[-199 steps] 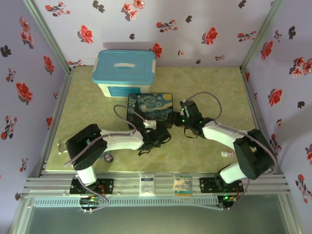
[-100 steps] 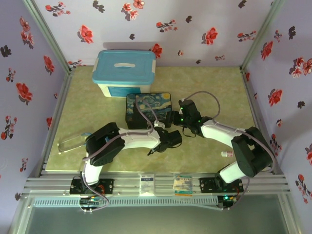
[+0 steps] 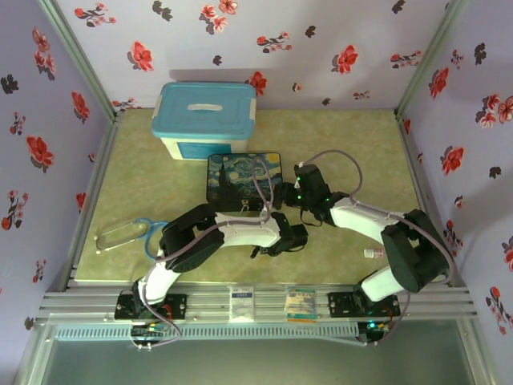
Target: Unlock a padlock with a key
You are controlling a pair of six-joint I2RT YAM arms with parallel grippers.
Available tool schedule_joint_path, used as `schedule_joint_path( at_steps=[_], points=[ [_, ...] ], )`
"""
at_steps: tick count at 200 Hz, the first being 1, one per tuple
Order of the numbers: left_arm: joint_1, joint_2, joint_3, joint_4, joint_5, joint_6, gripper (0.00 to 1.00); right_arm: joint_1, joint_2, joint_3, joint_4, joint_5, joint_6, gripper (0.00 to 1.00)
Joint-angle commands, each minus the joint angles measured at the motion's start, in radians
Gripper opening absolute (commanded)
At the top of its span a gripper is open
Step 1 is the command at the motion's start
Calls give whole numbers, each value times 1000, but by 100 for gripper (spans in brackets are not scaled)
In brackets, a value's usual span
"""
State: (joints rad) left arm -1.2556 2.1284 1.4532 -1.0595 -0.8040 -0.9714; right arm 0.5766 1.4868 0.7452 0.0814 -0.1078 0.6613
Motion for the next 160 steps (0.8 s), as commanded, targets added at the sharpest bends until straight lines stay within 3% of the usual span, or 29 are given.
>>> schedule_joint_path(
  at_steps=[1,28,74,111,122,127,135,148,160],
  points=[
    [-21,22,35,-26,-42,0,27,-7,16,-32,-137,46,-8,52],
    [-20,28,5,38,0,13,18,-15,7,-43,-133,43,-5,52],
    [-43,-51,-25,120,18,38,26,-41,-28,-62,-142,41,-12,53],
    [-63,-289,-127,255,26,98,51,-57,-122,-54,-233,78,-52,63],
    [-58,-375,-184,294,28,118,55,-58,-153,-45,-279,91,-63,70],
    [-54,-414,-210,312,35,124,56,-58,-166,-44,-294,95,-65,81],
    [-51,-472,-250,354,55,144,58,-58,-186,-45,-314,93,-65,89],
    [-42,-554,-307,411,91,163,63,-58,-220,-46,-354,87,-55,93],
    [-34,-624,-354,450,108,161,76,-57,-258,-66,-361,63,-32,97]
  ],
)
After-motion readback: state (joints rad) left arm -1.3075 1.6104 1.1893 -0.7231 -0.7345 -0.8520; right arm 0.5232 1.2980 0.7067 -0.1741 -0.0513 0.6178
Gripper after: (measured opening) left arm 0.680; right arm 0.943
